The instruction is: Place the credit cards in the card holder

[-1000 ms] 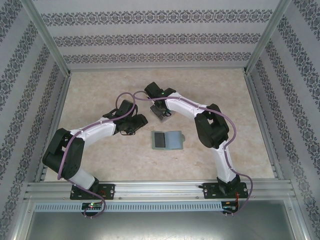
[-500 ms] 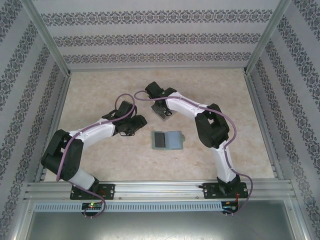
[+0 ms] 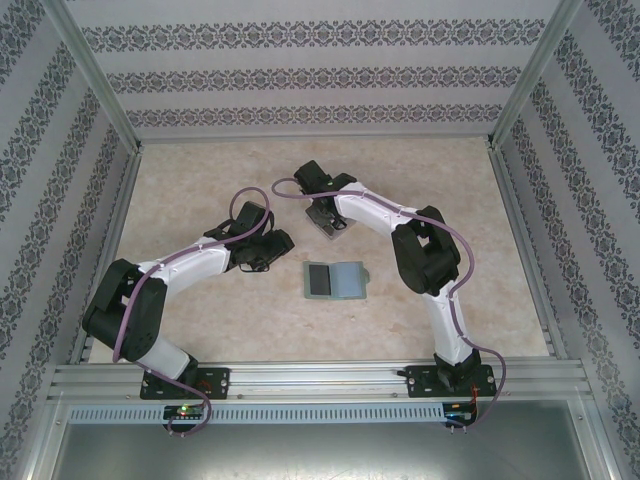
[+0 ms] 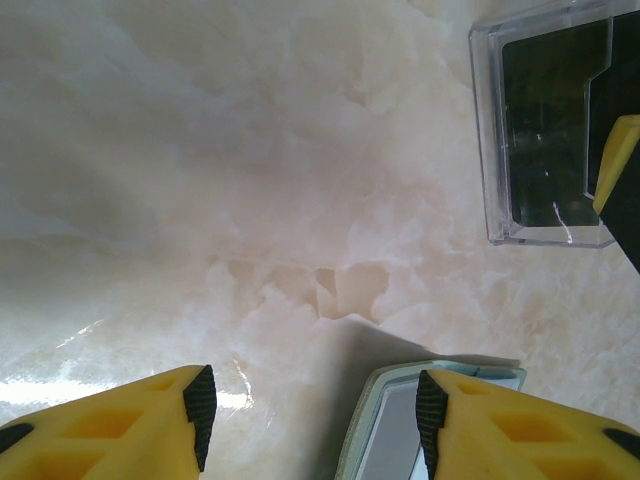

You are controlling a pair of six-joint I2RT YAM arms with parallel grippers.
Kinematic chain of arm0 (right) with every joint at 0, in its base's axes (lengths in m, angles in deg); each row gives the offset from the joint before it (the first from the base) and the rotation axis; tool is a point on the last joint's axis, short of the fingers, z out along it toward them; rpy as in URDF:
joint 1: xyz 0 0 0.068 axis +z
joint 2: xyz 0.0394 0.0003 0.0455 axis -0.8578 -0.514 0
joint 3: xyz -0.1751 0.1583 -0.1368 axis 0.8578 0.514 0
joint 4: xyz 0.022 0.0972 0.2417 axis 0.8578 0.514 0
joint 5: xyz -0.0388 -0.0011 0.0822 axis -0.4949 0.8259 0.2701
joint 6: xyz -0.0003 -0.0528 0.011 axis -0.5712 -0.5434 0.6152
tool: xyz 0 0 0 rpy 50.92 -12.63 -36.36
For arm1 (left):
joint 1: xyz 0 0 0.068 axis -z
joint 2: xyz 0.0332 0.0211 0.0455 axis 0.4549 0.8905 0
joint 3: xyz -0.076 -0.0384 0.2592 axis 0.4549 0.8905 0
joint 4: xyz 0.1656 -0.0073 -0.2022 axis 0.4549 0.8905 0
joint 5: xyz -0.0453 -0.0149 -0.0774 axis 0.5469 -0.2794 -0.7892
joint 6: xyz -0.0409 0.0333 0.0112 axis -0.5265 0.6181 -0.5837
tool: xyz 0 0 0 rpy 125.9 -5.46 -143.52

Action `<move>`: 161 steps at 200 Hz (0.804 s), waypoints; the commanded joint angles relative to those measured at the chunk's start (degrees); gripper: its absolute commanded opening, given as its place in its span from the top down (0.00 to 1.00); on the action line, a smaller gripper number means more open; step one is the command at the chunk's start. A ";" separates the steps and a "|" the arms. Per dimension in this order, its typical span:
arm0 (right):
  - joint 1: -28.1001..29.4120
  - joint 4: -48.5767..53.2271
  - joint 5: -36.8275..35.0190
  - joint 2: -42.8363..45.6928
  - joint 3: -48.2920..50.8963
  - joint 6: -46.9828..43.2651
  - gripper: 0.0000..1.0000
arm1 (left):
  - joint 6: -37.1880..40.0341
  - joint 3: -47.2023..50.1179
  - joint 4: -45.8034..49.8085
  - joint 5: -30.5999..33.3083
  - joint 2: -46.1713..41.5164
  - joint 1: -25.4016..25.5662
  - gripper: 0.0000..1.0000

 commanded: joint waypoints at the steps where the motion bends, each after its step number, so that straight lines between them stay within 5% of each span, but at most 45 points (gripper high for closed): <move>1: -0.87 -0.31 -0.80 2.01 0.28 0.74 0.65 | -0.83 0.03 -1.13 0.30 -0.67 -0.72 0.42; 161: -1.62 -1.88 -1.37 3.00 1.63 0.90 0.67 | -1.21 -0.37 -1.73 -0.70 0.62 -0.73 0.43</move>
